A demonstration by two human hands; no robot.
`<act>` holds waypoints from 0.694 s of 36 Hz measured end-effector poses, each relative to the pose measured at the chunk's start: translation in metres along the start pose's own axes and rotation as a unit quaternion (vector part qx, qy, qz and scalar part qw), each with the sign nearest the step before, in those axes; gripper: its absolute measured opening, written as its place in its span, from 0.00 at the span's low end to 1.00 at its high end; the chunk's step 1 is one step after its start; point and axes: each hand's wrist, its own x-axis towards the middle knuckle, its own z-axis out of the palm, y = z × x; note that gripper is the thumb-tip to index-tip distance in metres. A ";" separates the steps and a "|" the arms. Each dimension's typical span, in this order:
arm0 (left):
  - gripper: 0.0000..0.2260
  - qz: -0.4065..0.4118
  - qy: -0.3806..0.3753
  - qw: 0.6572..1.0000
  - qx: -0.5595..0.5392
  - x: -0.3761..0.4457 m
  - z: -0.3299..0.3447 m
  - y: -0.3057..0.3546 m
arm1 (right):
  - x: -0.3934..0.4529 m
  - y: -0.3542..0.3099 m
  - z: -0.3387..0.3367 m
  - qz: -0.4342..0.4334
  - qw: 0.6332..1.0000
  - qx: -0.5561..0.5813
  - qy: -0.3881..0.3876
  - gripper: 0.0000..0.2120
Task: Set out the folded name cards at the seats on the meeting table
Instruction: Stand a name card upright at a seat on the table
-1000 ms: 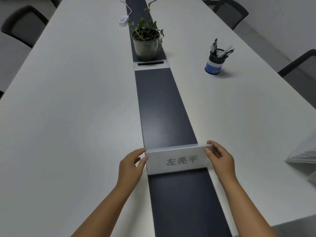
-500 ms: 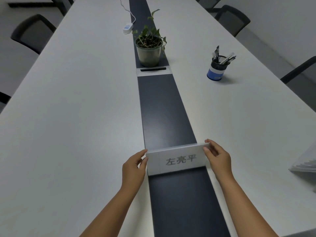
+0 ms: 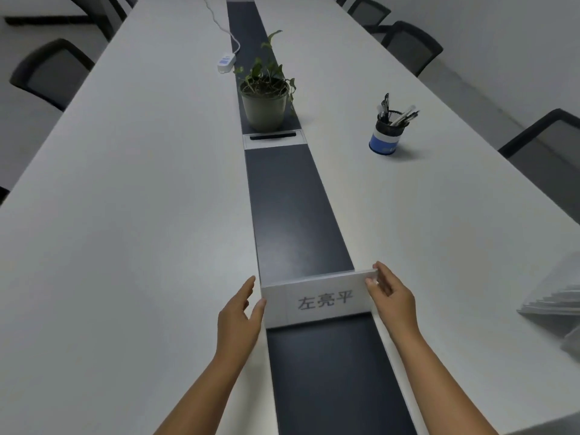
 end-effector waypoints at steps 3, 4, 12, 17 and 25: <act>0.24 0.002 0.005 1.000 0.020 -0.011 -0.002 -0.004 | -0.016 0.000 -0.006 0.024 1.000 -0.005 0.007 0.24; 0.24 0.010 0.010 0.999 0.030 -0.018 -0.001 -0.008 | -0.025 0.001 -0.008 0.029 0.999 -0.014 0.013 0.24; 0.11 0.212 -0.096 0.971 0.059 -0.065 0.047 -0.024 | -0.101 0.031 -0.069 0.032 0.986 -0.121 0.113 0.21; 0.12 0.270 -0.210 0.939 0.045 -0.081 0.115 0.009 | -0.125 0.062 -0.147 0.076 0.967 -0.107 0.216 0.18; 0.12 0.226 -0.195 0.953 -0.048 -0.117 0.244 0.095 | -0.074 0.109 -0.304 0.075 0.955 -0.076 0.275 0.16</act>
